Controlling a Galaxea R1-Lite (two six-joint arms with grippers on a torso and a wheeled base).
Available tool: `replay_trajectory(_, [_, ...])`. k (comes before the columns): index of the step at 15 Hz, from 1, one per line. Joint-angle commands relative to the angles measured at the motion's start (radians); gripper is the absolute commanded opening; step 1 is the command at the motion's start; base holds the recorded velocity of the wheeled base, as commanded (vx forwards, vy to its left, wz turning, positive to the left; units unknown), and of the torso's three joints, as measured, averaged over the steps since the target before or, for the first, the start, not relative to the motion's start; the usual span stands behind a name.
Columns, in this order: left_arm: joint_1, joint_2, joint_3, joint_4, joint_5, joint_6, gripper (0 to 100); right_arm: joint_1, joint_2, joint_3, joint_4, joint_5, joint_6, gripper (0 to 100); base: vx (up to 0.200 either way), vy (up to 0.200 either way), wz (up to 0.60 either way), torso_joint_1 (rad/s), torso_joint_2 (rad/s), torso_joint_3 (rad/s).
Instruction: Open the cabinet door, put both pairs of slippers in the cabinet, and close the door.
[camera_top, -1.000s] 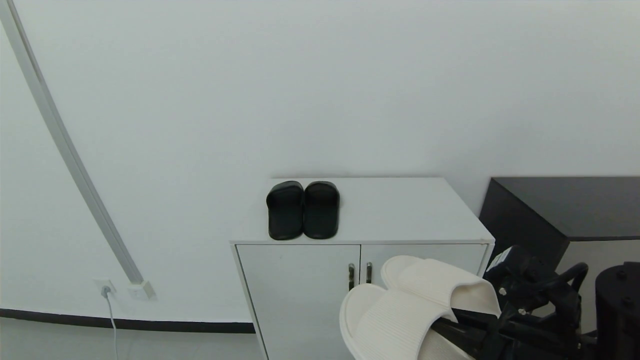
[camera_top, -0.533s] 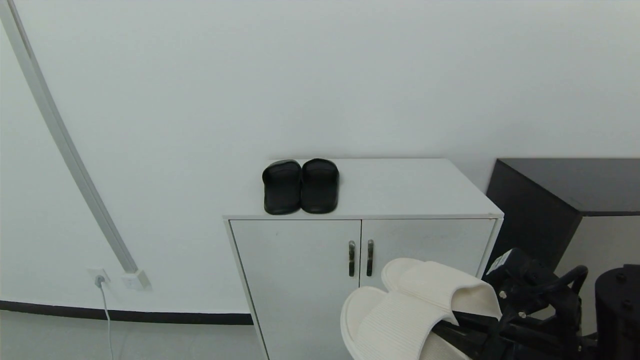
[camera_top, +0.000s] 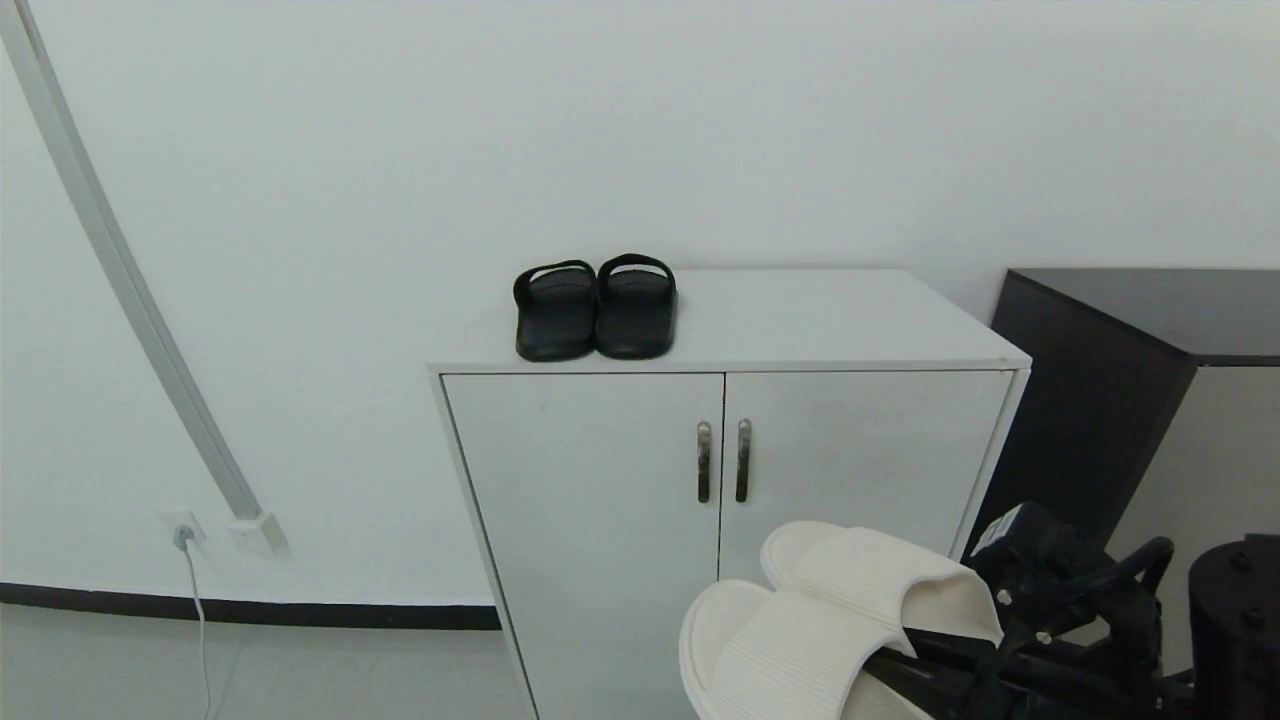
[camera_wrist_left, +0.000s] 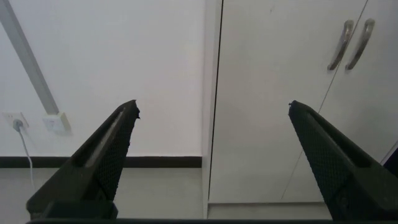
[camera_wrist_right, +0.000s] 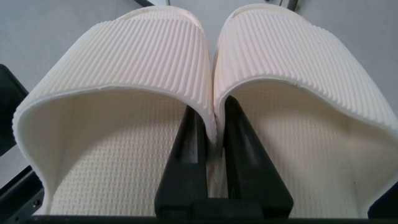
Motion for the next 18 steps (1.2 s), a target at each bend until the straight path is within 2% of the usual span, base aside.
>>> replay_trajectory(1, [0.0,0.001,0.0,0.0,0.001,-0.001,100,0.001,0.003,0.003,-0.002,0.0,0.0,0,0.0,0.0,0.0,-0.163,0.49,0.325])
replay_trajectory(11, [0.0,0.001,0.0,0.0,0.001,0.0,100,0.001,0.004,0.006,-0.001,0.0,0.0,0,0.0,0.0,0.0,-0.107,0.46,0.347])
replay_trajectory(18, [0.0,0.001,0.0,0.002,-0.004,0.008,100,0.001,0.004,0.017,-0.001,0.002,0.0,0,0.0,0.0,0.0,-0.001,0.02,0.011])
